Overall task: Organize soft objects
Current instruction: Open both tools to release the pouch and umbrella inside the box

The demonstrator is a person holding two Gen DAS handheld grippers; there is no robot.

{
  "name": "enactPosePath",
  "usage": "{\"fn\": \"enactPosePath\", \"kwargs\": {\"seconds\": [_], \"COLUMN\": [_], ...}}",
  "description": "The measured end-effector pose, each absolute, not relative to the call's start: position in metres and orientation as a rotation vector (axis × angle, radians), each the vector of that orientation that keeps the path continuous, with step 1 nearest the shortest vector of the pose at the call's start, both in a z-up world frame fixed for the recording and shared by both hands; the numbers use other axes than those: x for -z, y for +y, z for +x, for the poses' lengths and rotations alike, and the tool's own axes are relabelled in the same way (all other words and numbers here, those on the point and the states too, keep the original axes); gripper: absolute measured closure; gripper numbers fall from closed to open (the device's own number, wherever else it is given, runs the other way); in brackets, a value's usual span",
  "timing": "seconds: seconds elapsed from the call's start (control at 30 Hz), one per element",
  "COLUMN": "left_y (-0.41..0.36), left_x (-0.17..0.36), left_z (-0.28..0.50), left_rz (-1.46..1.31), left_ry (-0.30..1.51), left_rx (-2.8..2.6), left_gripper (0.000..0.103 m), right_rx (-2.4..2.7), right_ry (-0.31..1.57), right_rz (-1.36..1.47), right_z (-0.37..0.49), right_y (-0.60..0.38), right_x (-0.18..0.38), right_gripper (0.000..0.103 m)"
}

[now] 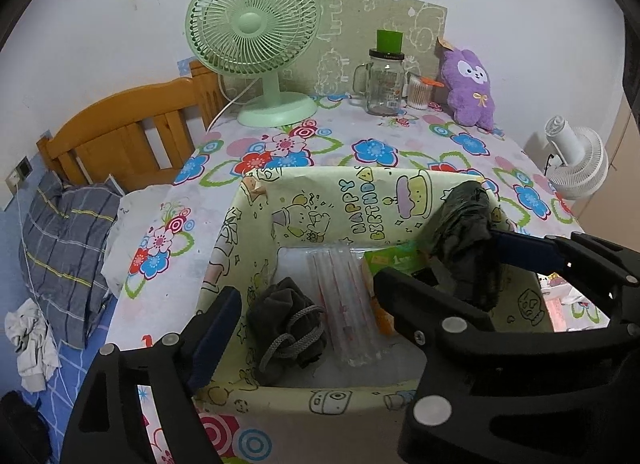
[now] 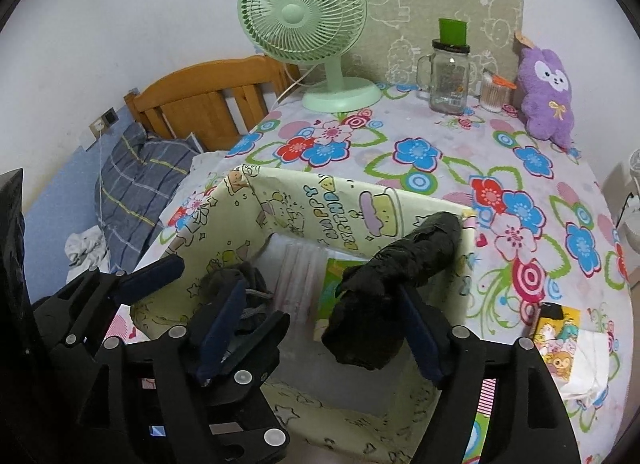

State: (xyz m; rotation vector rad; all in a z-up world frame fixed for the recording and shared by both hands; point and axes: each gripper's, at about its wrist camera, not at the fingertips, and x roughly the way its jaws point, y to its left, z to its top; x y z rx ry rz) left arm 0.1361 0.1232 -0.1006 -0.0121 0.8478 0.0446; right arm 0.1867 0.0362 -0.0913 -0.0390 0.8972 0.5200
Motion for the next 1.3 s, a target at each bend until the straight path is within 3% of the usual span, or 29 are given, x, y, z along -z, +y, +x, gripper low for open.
{"fn": "enactPosePath", "kwargs": {"seconds": [1.3], "left_y": [0.059], "left_x": [0.055], "left_z": [0.112], "left_rz": [0.029], "left_ry": [0.731], "left_rx": [-0.018], "left_gripper": [0.014], "right_rx": [-0.383], "right_ry": [0.755], "right_rz": [-0.034], "right_z": [0.149], "right_y": [-0.036], "right_x": [0.042], "right_gripper": [0.019]}}
